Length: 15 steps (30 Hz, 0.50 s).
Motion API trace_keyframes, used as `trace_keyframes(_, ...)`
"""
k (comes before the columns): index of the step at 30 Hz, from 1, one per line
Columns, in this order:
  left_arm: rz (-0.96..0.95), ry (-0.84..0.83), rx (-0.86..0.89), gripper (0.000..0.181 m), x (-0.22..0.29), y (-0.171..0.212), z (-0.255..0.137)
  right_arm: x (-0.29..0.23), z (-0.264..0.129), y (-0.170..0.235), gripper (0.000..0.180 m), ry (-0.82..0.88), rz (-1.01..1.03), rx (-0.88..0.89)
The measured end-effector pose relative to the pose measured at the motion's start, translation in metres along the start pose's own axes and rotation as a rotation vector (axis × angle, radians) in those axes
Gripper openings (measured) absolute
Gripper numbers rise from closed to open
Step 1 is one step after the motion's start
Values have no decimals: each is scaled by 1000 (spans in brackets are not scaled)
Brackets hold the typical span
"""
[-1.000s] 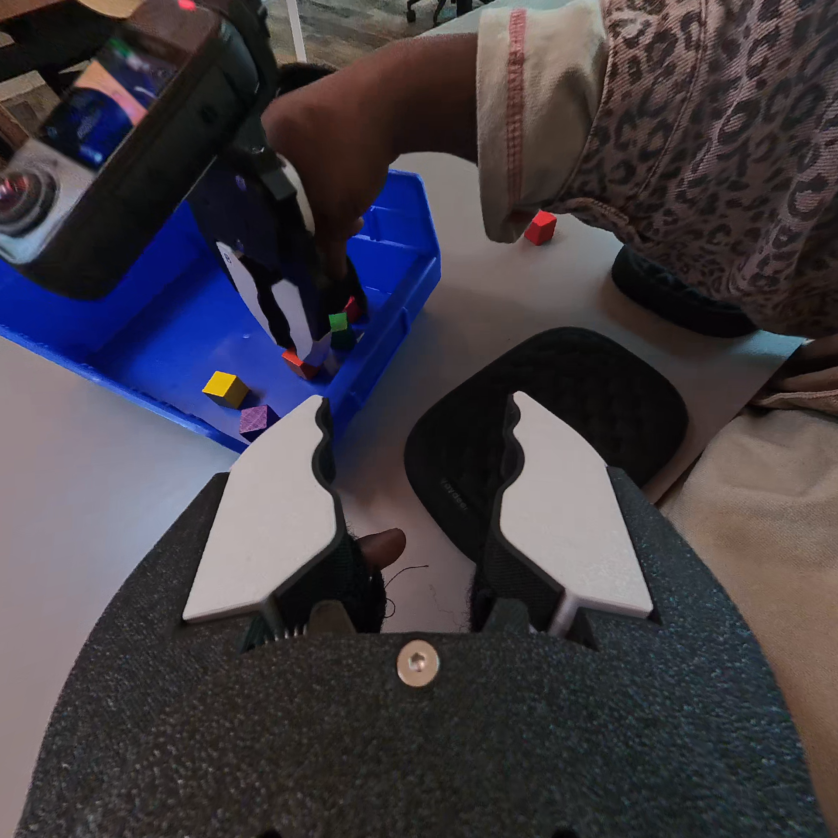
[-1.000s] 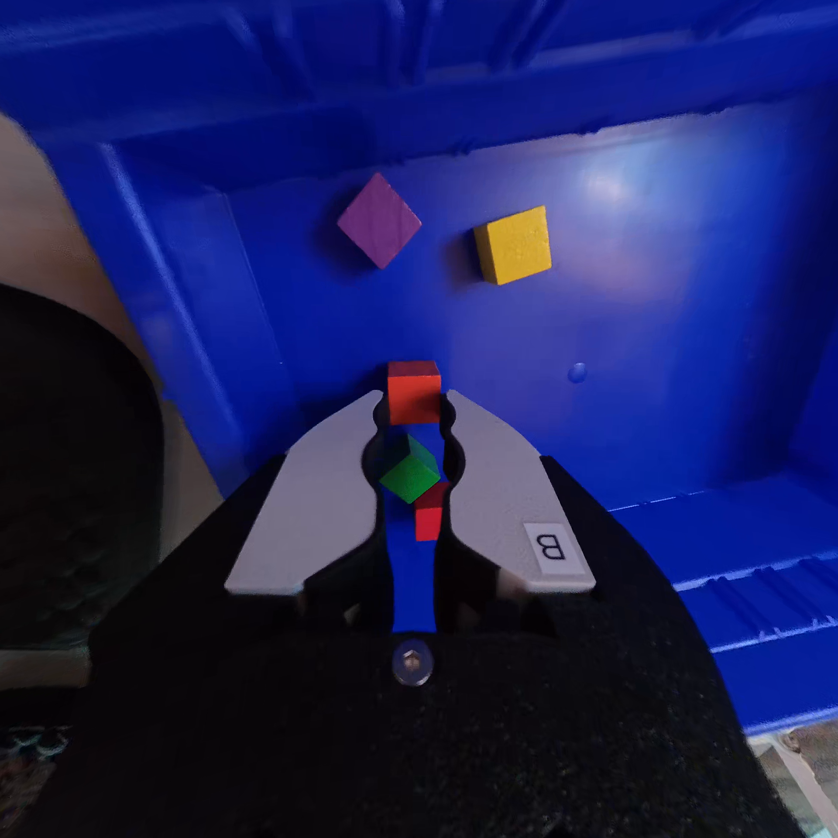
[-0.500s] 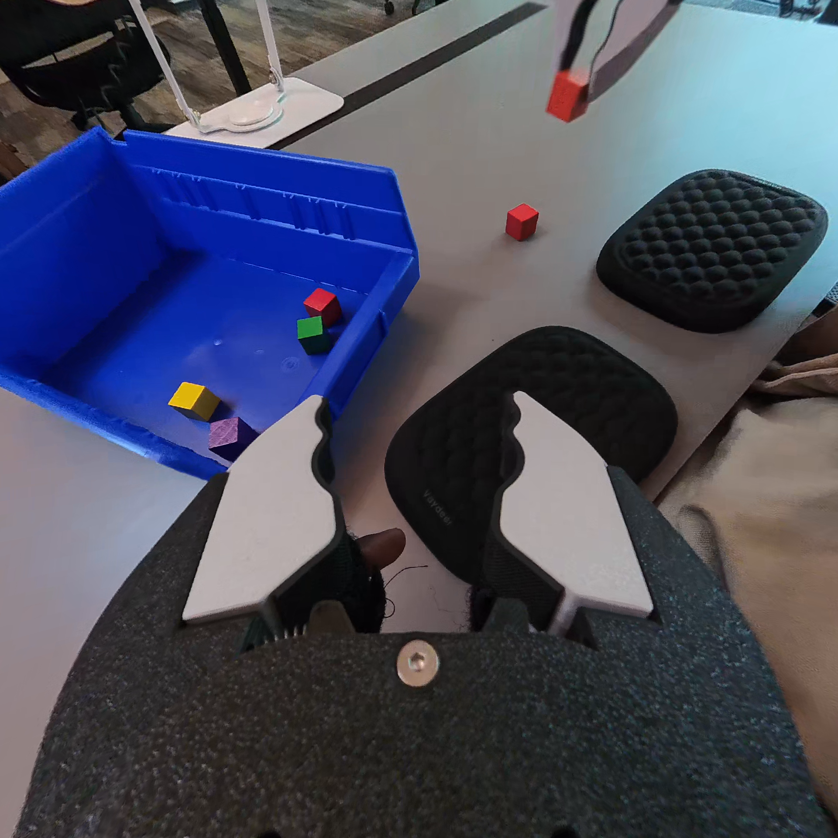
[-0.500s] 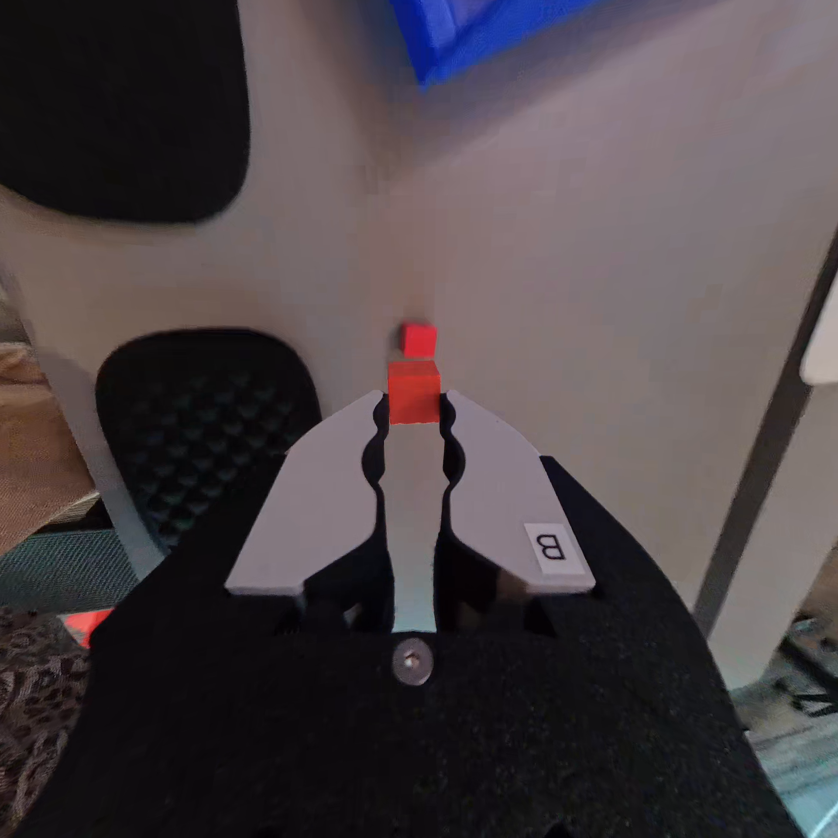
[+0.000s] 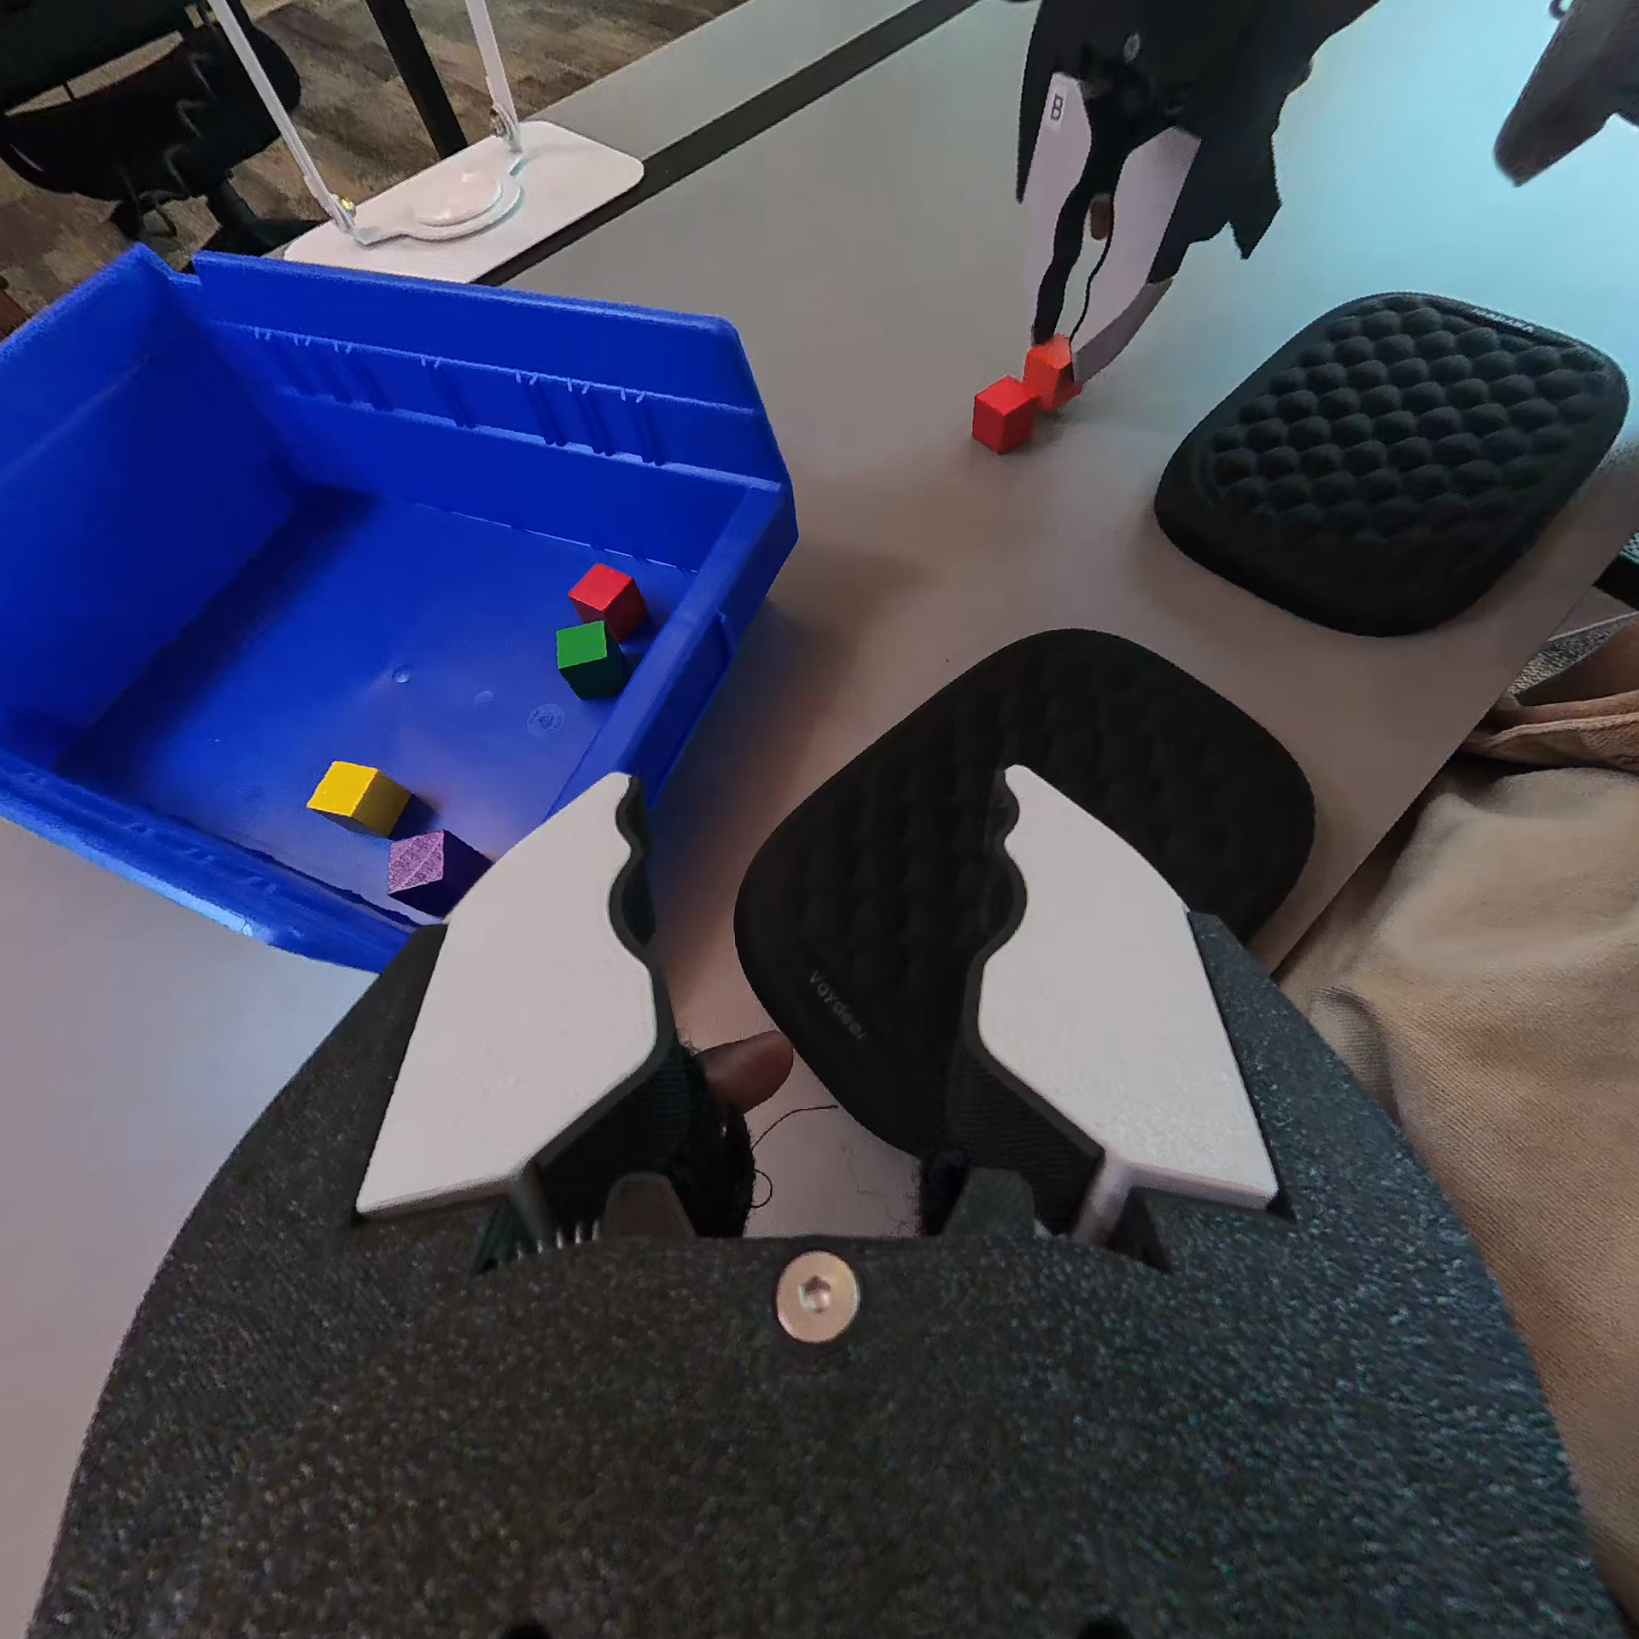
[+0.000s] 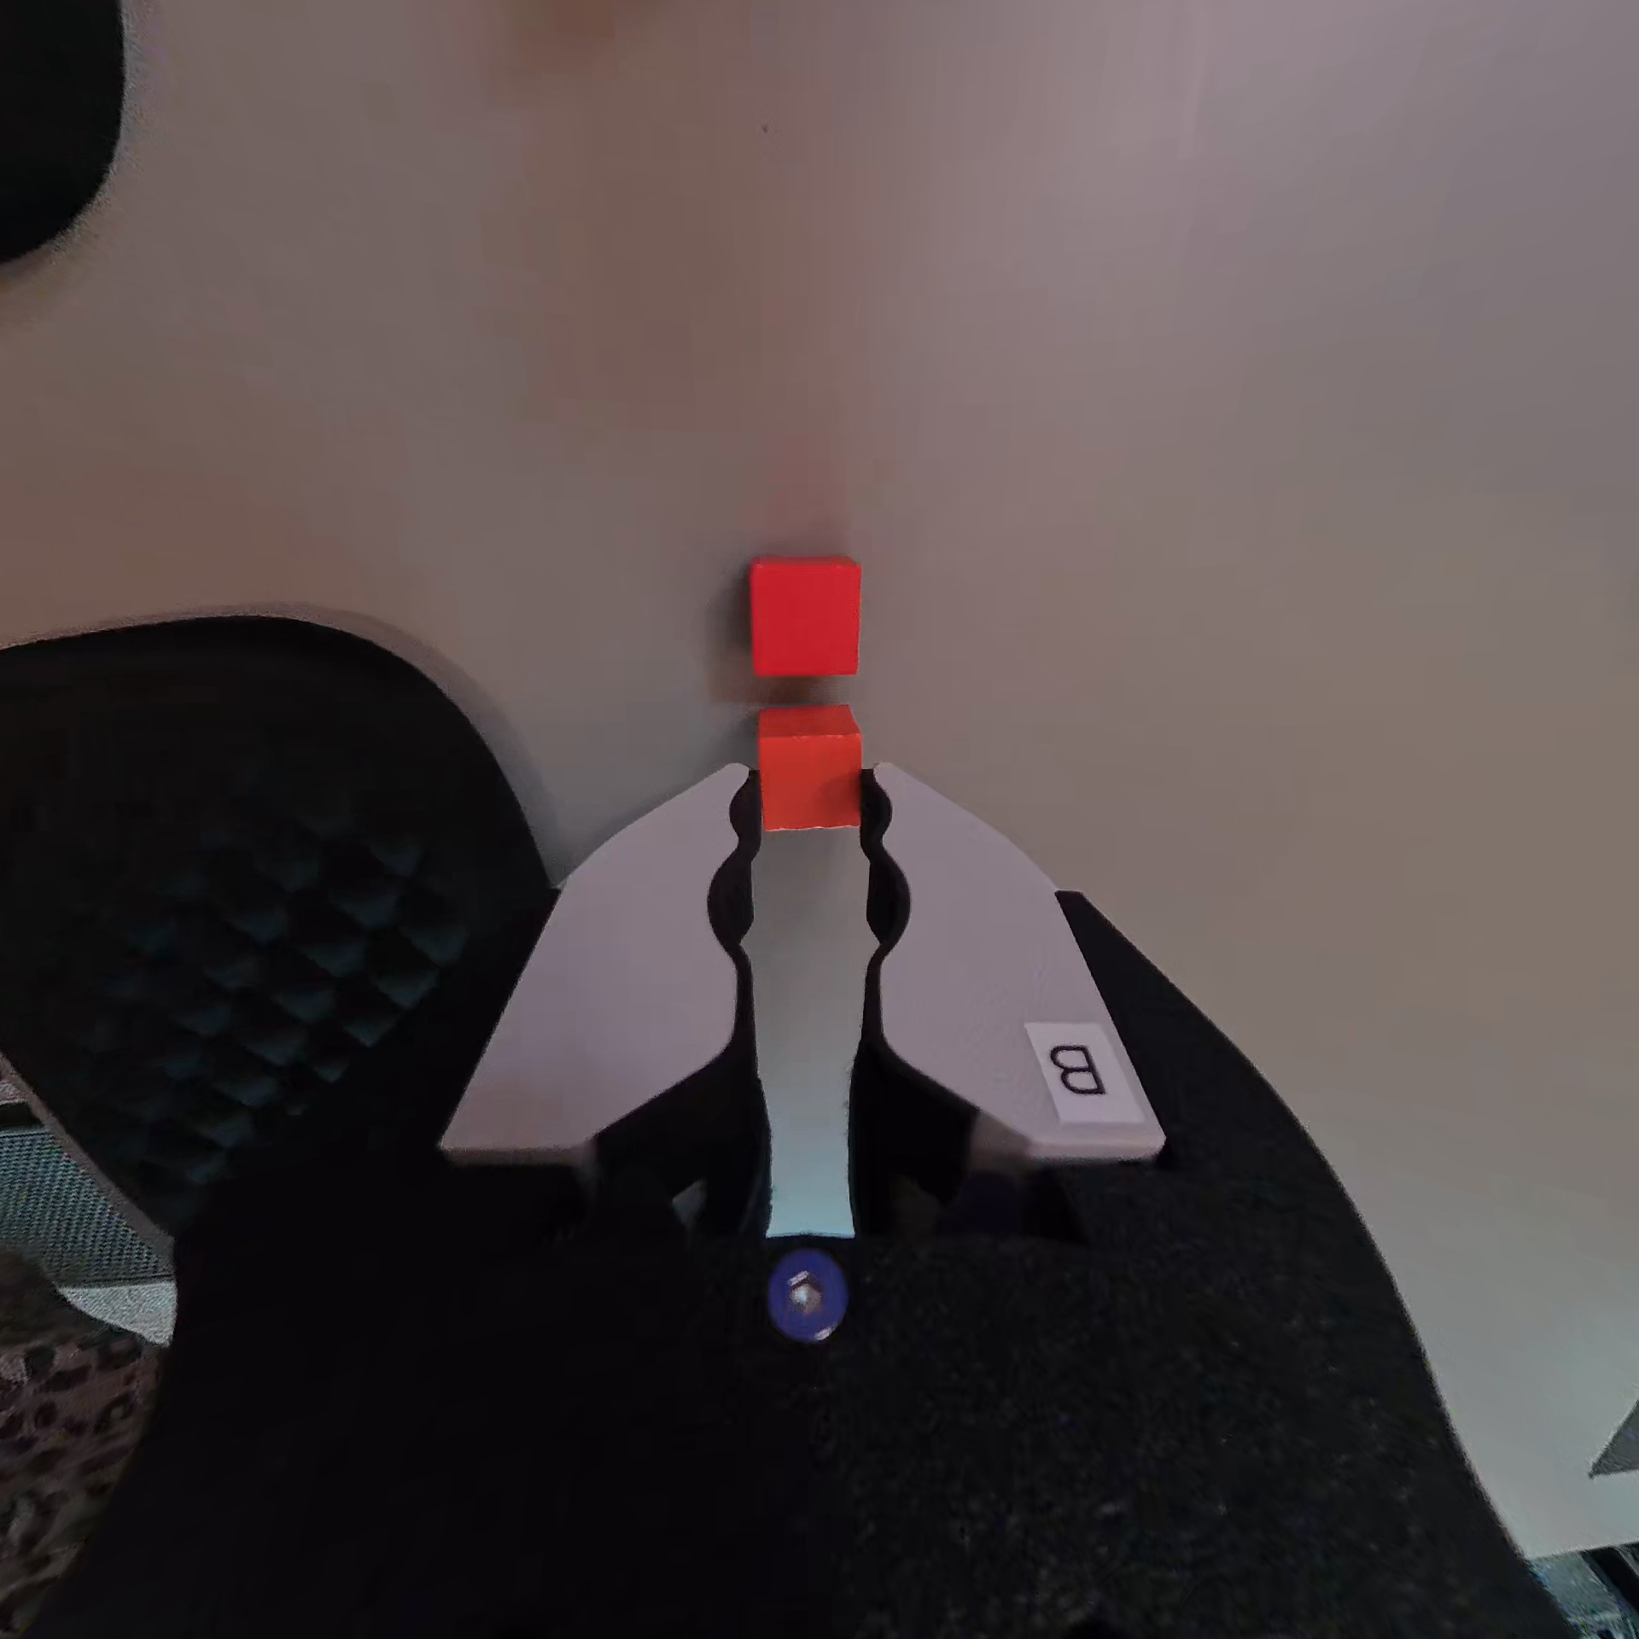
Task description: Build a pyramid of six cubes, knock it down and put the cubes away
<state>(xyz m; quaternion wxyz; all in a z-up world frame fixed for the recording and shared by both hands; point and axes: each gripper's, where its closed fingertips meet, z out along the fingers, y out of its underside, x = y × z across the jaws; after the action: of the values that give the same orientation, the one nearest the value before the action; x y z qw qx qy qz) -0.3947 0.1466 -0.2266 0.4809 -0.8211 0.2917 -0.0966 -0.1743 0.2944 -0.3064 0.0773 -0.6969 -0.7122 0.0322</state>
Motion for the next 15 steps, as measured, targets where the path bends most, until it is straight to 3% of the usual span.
trace_keyframes(1,0,-3,-1,74,0,1,-1,1,2,-1,21,0,-6,-1)
trace_keyframes(15,-5,-12,-7,74,-3,4,-2,2,7,-14,21,-2,-41,15)
